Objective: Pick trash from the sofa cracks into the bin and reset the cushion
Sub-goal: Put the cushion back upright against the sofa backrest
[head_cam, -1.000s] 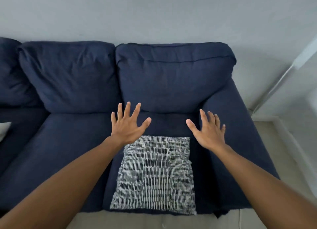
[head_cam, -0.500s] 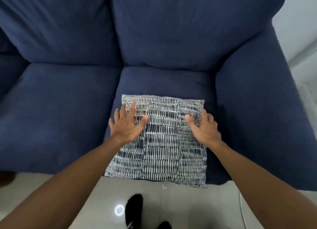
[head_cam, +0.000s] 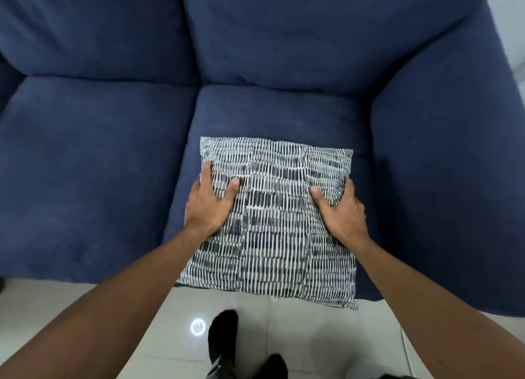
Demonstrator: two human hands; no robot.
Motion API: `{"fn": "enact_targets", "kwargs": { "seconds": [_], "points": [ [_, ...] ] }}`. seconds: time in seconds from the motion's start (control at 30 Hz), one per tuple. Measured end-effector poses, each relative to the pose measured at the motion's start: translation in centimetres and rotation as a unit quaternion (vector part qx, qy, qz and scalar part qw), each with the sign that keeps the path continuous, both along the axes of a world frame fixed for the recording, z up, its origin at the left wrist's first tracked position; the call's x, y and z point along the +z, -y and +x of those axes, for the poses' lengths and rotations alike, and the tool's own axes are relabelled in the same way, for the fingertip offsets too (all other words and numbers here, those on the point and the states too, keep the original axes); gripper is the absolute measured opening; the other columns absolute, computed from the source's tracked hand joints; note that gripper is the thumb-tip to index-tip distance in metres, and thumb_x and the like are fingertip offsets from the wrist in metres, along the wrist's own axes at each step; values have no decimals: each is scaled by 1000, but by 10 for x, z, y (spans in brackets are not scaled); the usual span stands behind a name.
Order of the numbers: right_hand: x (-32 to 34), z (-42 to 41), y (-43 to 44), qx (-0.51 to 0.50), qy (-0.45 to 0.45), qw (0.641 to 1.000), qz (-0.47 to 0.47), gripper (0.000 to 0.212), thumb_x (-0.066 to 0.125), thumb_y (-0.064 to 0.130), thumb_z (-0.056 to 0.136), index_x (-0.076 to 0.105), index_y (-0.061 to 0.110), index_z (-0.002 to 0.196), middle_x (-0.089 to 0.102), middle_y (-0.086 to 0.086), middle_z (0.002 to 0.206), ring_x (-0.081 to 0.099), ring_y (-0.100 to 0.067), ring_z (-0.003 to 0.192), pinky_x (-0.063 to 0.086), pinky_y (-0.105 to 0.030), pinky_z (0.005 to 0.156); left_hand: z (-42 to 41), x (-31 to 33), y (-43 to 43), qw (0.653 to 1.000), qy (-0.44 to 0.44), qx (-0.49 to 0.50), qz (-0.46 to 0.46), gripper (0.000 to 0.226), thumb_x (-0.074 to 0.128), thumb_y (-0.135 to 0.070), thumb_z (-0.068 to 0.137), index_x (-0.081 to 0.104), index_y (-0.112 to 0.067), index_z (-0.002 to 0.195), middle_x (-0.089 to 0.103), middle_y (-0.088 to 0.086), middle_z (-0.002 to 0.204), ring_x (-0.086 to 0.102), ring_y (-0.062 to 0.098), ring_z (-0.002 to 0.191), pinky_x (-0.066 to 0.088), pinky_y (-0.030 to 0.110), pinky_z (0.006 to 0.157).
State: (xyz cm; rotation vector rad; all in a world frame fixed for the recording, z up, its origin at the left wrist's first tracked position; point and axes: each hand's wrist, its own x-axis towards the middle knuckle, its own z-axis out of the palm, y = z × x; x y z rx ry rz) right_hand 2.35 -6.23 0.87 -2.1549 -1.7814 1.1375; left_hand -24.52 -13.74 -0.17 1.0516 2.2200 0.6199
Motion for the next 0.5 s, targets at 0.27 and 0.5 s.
{"fn": "enact_targets", "kwargs": {
  "seconds": [0.27, 0.5],
  "points": [
    [65, -17, -26, 0, -26, 998, 59, 109, 41, 88, 77, 7, 25, 159, 28, -13, 162, 28, -39, 147, 27, -61, 115, -16, 61, -25, 988, 32, -28, 149, 79, 52, -62, 91, 17, -29, 153, 34, 0, 155, 30, 19, 141, 26, 35, 111],
    [135, -42, -75, -11, -40, 984, 175, 99, 44, 80, 84, 8, 26, 158, 25, -5, 164, 26, -31, 149, 23, -56, 116, -41, 135, -78, 965, 47, -65, 251, 81, 57, -52, 93, 12, -25, 155, 26, -6, 158, 22, 7, 143, 22, 31, 115]
  ]
}}
